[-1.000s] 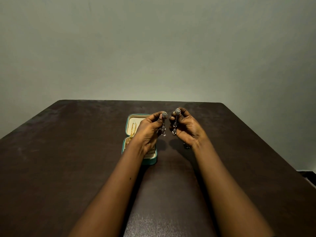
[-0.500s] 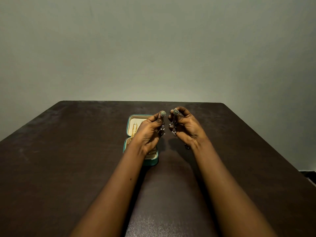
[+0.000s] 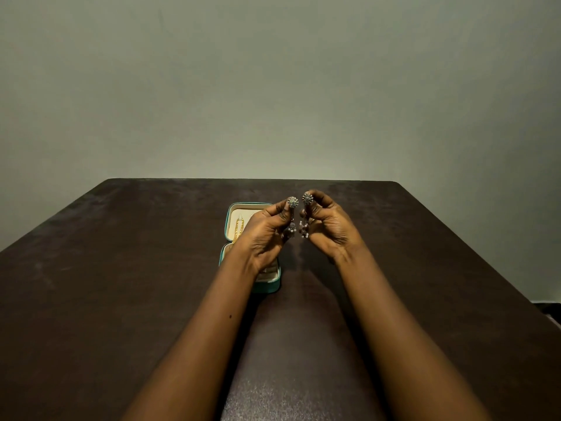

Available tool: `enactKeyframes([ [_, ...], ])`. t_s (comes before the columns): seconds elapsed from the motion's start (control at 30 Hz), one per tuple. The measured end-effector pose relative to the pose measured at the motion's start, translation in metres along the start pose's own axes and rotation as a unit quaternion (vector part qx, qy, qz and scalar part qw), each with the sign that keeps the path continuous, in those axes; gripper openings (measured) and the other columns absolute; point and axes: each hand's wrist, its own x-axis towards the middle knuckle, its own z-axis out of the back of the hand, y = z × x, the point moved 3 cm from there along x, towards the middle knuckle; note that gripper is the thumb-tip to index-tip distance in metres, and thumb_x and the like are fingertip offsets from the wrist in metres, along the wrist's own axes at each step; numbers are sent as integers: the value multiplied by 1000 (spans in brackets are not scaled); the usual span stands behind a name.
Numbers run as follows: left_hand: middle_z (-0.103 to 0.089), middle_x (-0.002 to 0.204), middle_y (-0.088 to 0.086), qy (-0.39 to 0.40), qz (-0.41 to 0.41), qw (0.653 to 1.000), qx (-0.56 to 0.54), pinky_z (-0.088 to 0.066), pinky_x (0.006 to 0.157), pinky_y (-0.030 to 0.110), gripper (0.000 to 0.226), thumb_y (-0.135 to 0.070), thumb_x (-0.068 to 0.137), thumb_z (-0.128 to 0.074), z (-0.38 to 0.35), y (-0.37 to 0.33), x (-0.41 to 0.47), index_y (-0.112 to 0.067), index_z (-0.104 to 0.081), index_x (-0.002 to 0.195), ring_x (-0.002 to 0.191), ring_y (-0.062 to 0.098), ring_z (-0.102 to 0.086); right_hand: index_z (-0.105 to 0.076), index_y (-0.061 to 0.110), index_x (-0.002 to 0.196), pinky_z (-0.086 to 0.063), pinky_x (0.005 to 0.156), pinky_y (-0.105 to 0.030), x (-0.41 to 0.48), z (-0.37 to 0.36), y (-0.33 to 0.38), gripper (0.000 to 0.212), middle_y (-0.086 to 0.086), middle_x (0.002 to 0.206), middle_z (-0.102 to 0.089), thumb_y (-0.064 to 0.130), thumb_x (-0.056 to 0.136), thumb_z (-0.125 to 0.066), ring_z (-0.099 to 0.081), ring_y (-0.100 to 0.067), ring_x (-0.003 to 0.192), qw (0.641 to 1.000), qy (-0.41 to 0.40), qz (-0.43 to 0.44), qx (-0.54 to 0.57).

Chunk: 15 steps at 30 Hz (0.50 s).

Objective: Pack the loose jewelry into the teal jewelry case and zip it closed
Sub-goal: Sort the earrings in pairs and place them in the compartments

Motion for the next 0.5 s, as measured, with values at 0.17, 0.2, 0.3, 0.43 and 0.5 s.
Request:
enactKeyframes([
  [0.17,-71,66,-4,-3,-11,999,33,-44,83,32,20,2,90,-49,3,-8,0,-11,-64,89,77,12,-60,-71,15,49,-56,53,-22,-2,-5,1,57,1,56,-68,-12,89,-40,-66,-9,53,1000,5,1,11],
  [0.2,-71,67,-4,1,-14,999,39,-47,80,30,20,2,90,-48,4,-10,-1,-11,-64,89,74,11,-62,-71,16,50,-56,55,-24,-2,-6,0,56,2,58,-68,-11,88,-41,-66,-9,55,1000,10,-2,5],
  [0.3,-70,64,-7,-7,-28,996,82,-43,67,24,19,1,90,-50,9,-20,-6,-12,-64,88,66,6,-61,-72,19,52,-53,58,-27,-4,-11,-5,55,4,61,-69,-10,88,-42,-66,-8,59,1000,13,-13,-19],
  [0.43,-68,63,-9,-38,-48,988,144,-32,64,24,16,-2,86,-55,25,-35,-15,-14,-66,83,72,10,-51,-71,16,50,-54,50,-20,-7,-24,-14,56,3,58,-68,-15,87,-41,-65,-7,54,999,28,-27,-28],
  [0.5,-68,63,-9,-47,-62,982,171,-31,61,23,16,-2,85,-57,34,-41,-20,-14,-66,81,70,9,-49,-70,15,48,-51,47,-19,-11,-32,-19,58,3,54,-67,-16,87,-40,-64,-6,50,997,45,-29,-49],
])
